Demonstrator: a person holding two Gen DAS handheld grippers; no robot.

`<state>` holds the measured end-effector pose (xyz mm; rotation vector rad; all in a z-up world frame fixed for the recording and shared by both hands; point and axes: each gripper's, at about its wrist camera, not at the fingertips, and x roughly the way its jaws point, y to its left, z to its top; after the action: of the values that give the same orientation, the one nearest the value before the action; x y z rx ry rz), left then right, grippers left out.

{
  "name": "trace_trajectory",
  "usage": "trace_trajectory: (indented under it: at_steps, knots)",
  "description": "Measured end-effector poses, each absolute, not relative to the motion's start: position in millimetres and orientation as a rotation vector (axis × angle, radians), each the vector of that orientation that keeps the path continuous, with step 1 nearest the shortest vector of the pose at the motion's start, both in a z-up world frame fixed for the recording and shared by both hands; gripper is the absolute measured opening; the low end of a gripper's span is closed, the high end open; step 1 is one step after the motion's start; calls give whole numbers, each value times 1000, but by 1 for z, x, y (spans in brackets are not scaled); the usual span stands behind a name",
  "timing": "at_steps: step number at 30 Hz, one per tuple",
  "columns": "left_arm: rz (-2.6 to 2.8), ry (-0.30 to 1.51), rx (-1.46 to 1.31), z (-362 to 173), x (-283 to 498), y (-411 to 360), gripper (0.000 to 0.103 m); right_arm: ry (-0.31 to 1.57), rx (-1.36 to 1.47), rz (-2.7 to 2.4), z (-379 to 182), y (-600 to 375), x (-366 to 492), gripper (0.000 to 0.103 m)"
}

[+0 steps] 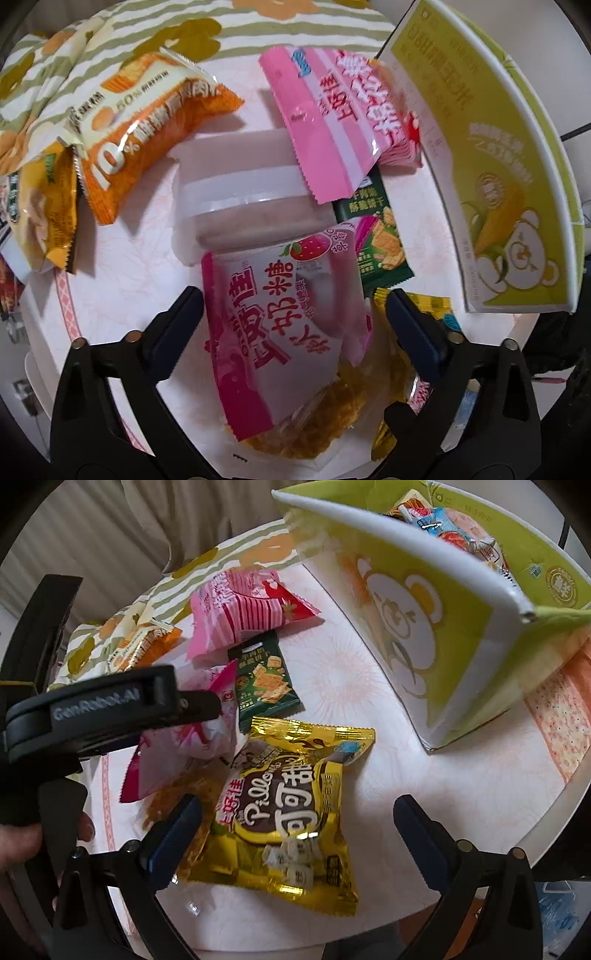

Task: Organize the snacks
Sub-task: 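Grasp the pink candy bag with left tool while right tool grasps the gold Pillows bag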

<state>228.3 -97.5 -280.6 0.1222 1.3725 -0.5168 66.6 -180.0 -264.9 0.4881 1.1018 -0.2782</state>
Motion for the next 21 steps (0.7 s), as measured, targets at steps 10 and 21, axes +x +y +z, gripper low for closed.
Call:
trace_trajectory:
  at_steps: [10,21]
  knots:
    - [-526,1359,126,-284,232,-94,60,1139,502,-272,-275,-185,75,97]
    - [-529,1321,119,-264,224,-86,53,1152,511,-240,-278,-179,86,67]
